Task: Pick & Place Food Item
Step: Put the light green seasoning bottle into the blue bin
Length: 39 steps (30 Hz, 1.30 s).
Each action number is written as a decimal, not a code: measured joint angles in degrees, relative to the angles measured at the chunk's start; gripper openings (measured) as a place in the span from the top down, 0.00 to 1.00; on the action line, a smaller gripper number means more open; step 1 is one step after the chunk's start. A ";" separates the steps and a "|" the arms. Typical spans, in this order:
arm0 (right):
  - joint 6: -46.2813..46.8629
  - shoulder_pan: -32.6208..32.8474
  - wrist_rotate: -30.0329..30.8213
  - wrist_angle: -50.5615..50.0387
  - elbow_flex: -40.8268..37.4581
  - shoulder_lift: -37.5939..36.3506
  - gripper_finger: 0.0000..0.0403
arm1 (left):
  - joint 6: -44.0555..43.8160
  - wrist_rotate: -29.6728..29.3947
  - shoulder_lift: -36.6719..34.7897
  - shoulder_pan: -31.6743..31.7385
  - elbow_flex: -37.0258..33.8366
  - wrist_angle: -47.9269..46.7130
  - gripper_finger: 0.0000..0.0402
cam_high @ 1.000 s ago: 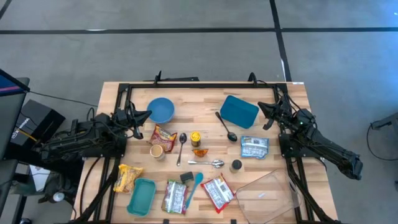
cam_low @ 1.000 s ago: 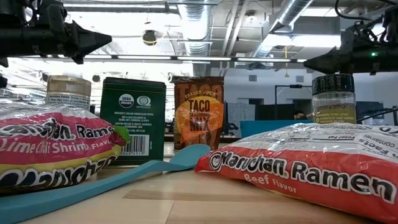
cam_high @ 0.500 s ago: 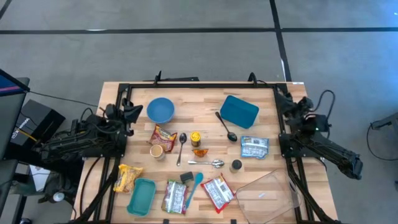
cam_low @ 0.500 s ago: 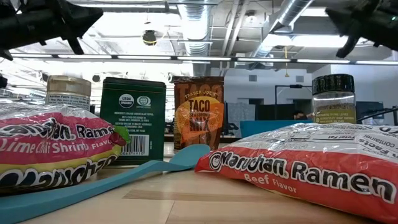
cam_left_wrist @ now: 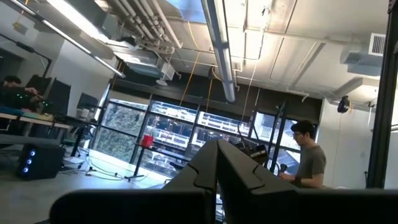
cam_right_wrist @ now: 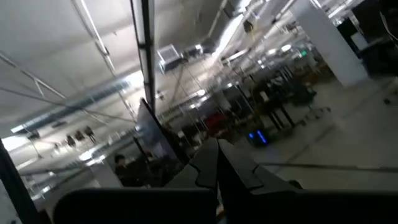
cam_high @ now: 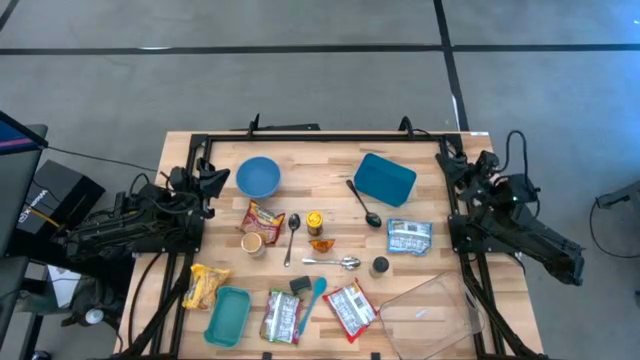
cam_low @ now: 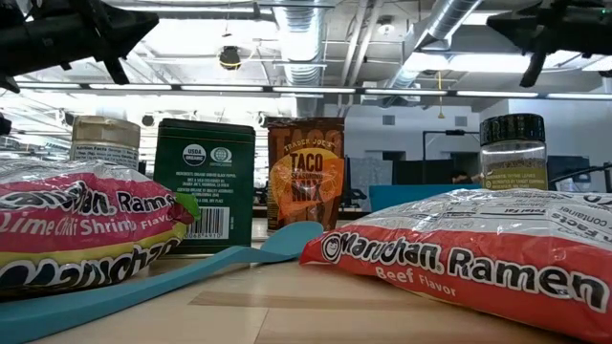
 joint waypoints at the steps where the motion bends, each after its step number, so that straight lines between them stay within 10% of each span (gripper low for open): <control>1: -0.69 0.16 0.00 -2.54 1.13 0.00 1.00 | -0.03 0.00 0.00 0.00 0.01 0.00 0.99; 26: -5.75 3.13 6.05 -51.26 22.28 21.25 1.00 | -1.51 0.00 0.00 0.00 0.01 -0.01 0.99; 39: 7.17 6.53 6.01 -82.35 27.23 28.83 1.00 | -1.51 -0.02 -0.02 0.00 0.00 -0.24 0.99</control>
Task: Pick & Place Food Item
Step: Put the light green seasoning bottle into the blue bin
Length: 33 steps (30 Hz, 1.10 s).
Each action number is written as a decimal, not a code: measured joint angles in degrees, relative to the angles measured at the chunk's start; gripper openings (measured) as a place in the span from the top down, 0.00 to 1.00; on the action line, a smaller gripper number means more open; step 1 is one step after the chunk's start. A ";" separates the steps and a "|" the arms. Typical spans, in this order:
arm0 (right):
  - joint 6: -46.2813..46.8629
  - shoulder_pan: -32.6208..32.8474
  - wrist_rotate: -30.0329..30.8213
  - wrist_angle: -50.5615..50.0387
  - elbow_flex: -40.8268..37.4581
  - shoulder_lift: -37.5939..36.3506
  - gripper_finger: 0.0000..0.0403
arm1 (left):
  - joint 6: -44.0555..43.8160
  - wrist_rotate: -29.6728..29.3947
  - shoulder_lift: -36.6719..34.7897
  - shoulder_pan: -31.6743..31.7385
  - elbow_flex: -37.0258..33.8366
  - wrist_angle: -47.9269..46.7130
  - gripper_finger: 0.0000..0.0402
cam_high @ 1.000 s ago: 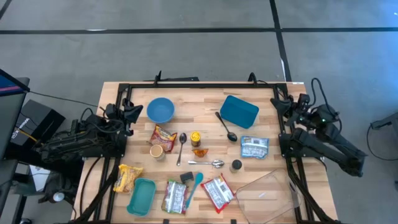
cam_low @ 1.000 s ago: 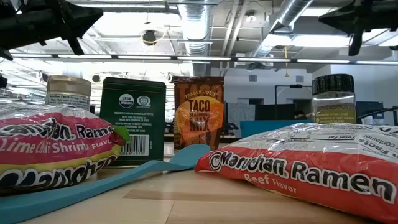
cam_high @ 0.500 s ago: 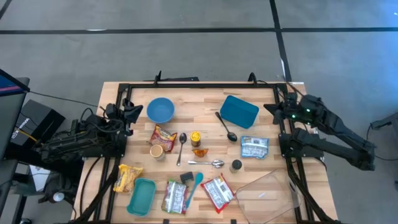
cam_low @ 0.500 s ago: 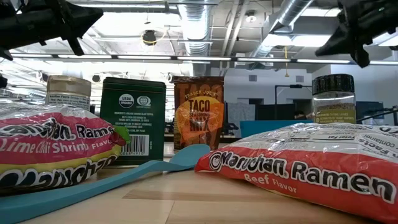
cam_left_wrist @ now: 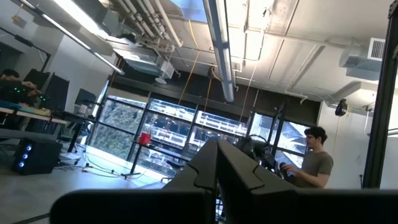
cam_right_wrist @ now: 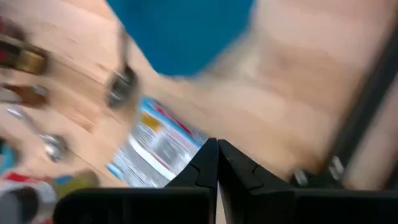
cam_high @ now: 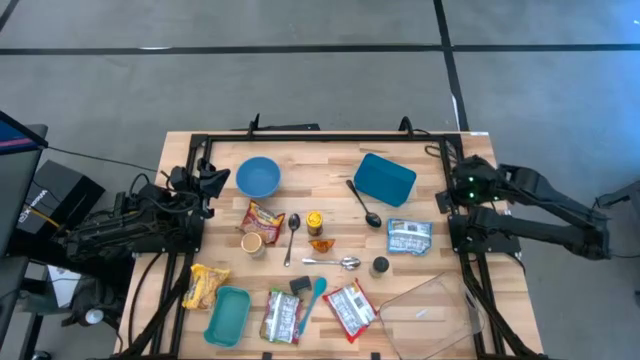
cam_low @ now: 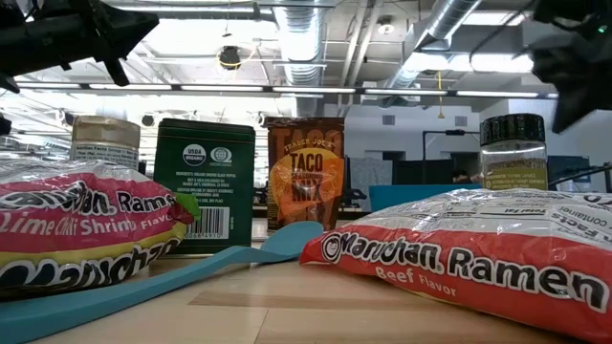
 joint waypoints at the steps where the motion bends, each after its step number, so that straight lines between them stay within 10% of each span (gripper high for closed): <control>1: 1.20 0.11 -0.06 -1.09 -0.33 0.03 1.00 | 0.00 0.02 0.00 0.00 0.00 0.00 0.99; 33: -4.61 2.85 -2.87 11.52 -0.36 18.46 1.00 | 0.00 0.01 0.00 0.00 0.00 0.24 0.99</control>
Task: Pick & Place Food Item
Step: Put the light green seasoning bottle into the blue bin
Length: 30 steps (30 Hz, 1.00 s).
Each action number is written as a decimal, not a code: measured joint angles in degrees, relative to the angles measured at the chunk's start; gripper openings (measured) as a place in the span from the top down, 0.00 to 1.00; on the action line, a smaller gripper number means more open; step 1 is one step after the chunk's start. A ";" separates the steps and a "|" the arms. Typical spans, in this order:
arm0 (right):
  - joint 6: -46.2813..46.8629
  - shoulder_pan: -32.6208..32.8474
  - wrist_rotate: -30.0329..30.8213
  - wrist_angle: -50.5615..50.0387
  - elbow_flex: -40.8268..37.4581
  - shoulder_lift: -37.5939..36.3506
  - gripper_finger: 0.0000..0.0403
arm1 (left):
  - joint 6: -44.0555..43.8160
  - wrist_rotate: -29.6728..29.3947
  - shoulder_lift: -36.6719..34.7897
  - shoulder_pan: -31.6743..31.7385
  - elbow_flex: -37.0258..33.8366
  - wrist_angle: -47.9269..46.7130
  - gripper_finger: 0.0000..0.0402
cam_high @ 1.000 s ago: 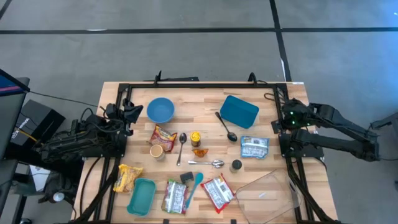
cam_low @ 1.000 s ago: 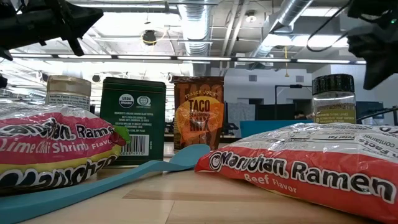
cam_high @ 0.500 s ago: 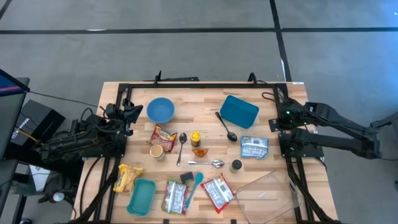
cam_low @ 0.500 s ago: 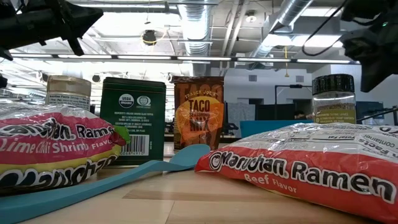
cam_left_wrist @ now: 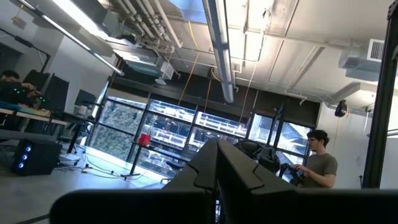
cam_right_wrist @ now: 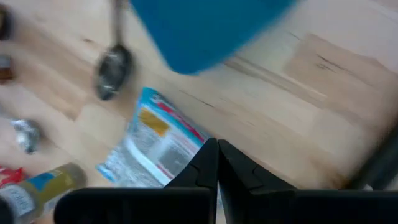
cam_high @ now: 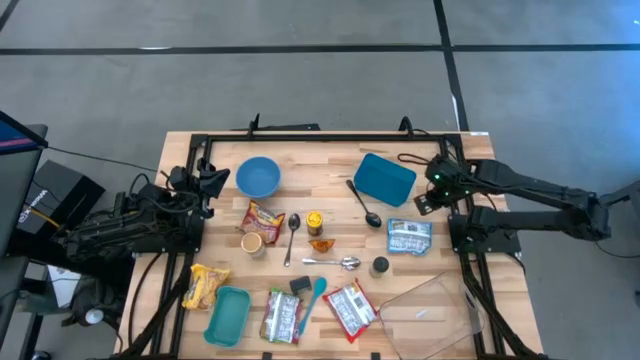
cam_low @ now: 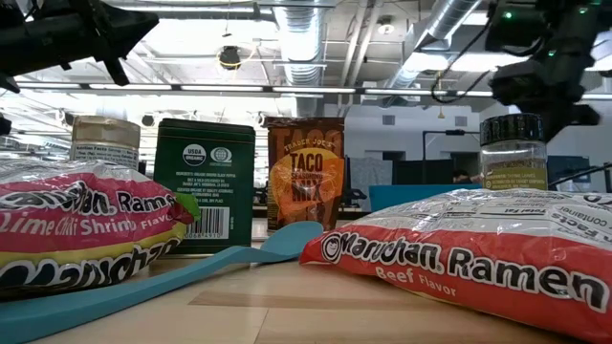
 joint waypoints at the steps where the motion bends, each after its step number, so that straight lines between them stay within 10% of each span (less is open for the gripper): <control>1: -0.46 0.93 -0.15 1.37 0.00 0.56 1.00 | 0.00 -0.01 0.00 0.00 0.00 0.01 0.99; 30: -0.81 38.53 9.49 33.77 0.07 11.25 1.00 | 0.00 -0.01 0.00 0.00 0.00 0.00 0.99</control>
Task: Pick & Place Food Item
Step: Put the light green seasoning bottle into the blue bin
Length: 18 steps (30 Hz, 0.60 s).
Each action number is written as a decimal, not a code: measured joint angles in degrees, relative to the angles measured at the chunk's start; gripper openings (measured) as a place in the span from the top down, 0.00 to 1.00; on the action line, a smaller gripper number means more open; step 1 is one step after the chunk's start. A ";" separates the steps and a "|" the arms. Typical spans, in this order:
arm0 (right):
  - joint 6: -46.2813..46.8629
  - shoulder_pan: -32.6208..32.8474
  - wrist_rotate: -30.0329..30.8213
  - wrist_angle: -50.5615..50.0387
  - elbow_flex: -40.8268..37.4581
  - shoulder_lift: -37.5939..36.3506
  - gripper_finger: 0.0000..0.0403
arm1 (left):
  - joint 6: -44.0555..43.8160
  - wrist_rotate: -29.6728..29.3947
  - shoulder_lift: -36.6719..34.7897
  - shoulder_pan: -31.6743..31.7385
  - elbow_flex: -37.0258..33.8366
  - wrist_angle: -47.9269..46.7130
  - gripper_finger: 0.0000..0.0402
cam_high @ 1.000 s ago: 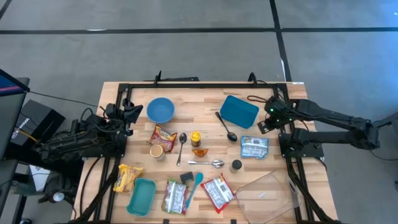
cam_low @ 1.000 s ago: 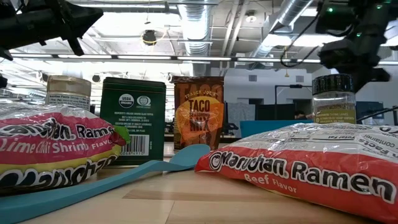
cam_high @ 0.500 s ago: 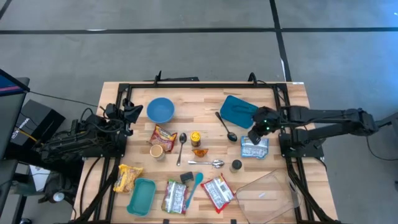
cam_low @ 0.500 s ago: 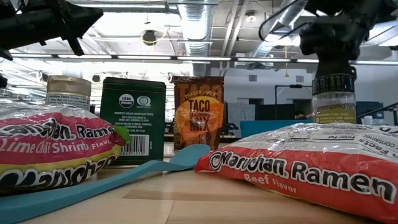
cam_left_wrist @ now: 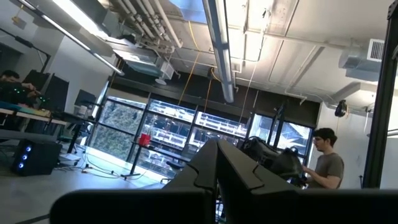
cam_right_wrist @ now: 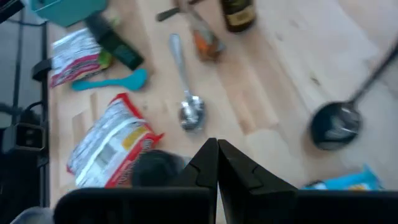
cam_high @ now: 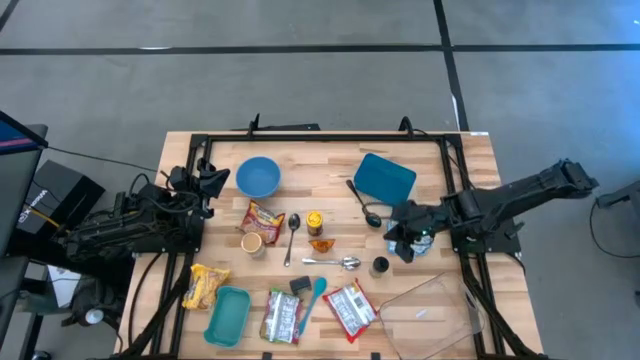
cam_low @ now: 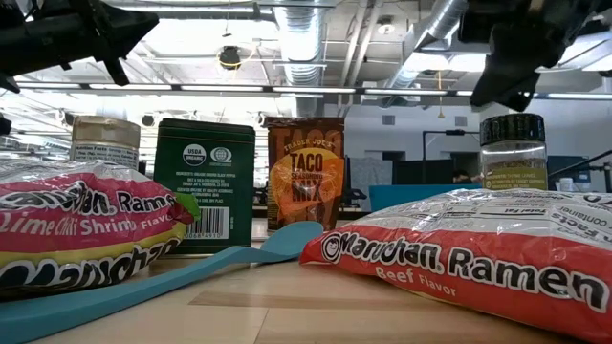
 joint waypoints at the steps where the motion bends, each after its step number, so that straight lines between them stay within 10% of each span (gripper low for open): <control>1: 0.01 1.11 0.64 0.52 0.31 0.52 1.00 | 0.00 0.02 0.00 0.00 0.00 -0.02 0.99; 18: -3.57 8.31 2.23 0.81 6.71 10.47 1.00 | 0.00 0.00 0.00 0.00 0.00 -0.03 0.99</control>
